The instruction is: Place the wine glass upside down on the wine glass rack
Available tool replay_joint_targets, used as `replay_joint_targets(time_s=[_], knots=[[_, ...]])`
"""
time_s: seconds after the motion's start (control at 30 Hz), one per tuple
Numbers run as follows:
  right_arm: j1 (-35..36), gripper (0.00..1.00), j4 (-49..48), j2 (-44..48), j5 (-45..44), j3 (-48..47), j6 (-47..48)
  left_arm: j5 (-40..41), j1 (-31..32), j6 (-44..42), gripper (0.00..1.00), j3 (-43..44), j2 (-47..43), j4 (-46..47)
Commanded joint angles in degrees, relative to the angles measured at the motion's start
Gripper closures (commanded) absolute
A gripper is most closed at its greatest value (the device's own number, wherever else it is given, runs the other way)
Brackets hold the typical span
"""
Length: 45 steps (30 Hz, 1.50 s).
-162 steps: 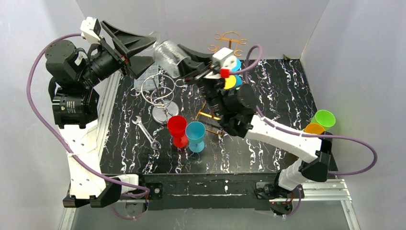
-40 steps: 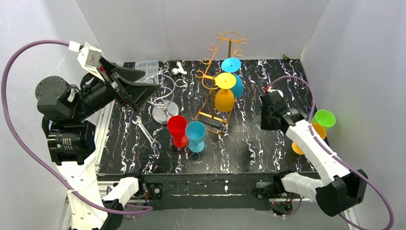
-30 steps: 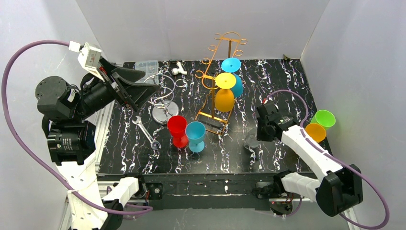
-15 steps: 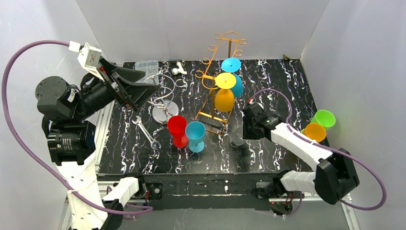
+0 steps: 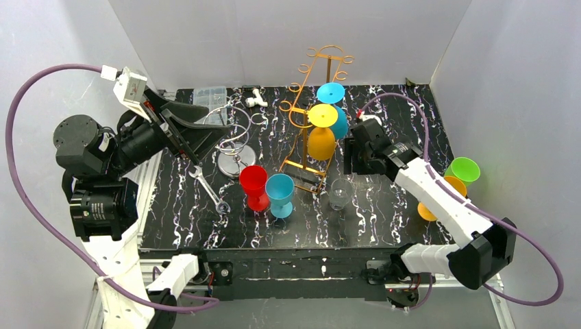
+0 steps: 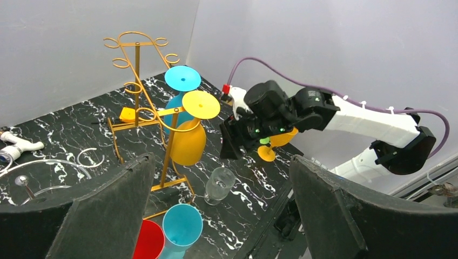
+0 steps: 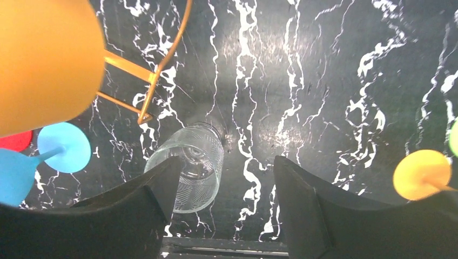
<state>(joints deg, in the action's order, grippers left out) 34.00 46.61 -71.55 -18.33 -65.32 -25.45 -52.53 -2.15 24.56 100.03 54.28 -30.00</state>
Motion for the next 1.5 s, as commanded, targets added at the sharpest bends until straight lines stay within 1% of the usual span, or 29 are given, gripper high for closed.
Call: replay_joint_targets(time_s=[0.0,0.13,0.2,0.27,0.43,0.5,0.53,0.7,0.9,1.0,1.07,1.2,1.27,1.37,1.47], knots=[[3.36,0.25,7.32,-1.01,-3.21,-6.44,1.88,-0.47,-0.29,-0.69,0.05,-0.53,-0.75,1.43],[12.60,0.27,8.85,-2.13,-7.29,-6.50,-0.13,-0.30,-0.33,-0.83,0.05,-0.45,-0.81,1.52],[15.74,0.30,8.63,-2.96,-7.70,-5.56,-0.88,-0.08,-0.29,-1.03,0.05,-0.45,-0.89,1.46],[17.44,0.33,7.58,-3.74,-7.52,-4.15,-1.51,0.13,-0.28,-1.21,0.05,-0.45,-1.00,1.35],[17.78,0.39,3.93,-4.95,-8.26,-0.74,-1.67,0.38,-0.29,-1.47,0.04,0.13,-1.03,1.01],[17.80,0.44,2.10,-4.88,-7.88,0.88,-1.58,0.49,-0.35,-1.81,0.04,0.46,-1.02,0.47],[17.83,0.45,1.00,-4.60,-7.34,1.53,-1.57,0.58,-0.34,-2.10,0.04,0.64,-1.02,0.20],[18.08,0.46,-6.41,-0.93,-4.31,9.47,-1.73,0.70,-0.31,-2.75,0.04,0.96,-0.85,-0.58],[18.24,0.47,-7.95,0.33,-2.73,12.70,-1.69,0.59,-0.31,-1.97,0.04,1.87,0.09,-0.64],[18.38,0.54,-8.54,0.70,-2.83,13.25,-1.21,0.59,-0.34,-1.45,0.04,1.80,0.09,-0.26],[18.41,0.64,-8.62,0.47,-3.00,13.46,-1.00,0.67,-0.31,-1.44,0.04,1.59,-0.09,-0.24],[18.47,0.89,-9.11,1.13,-3.03,14.51,-1.67,0.63,-0.29,-1.68,0.04,1.40,-0.40,-0.24],[18.45,0.99,-9.11,1.99,-3.14,14.82,-2.33,0.46,-0.26,-1.66,0.04,1.60,-0.34,-0.24],[18.47,0.99,-7.50,3.97,-4.15,13.54,-3.03,0.28,-0.23,-1.53,0.04,1.99,-0.10,-0.32],[18.32,0.99,-5.12,6.99,-5.19,9.21,-3.25,0.11,-0.29,-1.51,0.04,2.21,-0.05,-0.32]])
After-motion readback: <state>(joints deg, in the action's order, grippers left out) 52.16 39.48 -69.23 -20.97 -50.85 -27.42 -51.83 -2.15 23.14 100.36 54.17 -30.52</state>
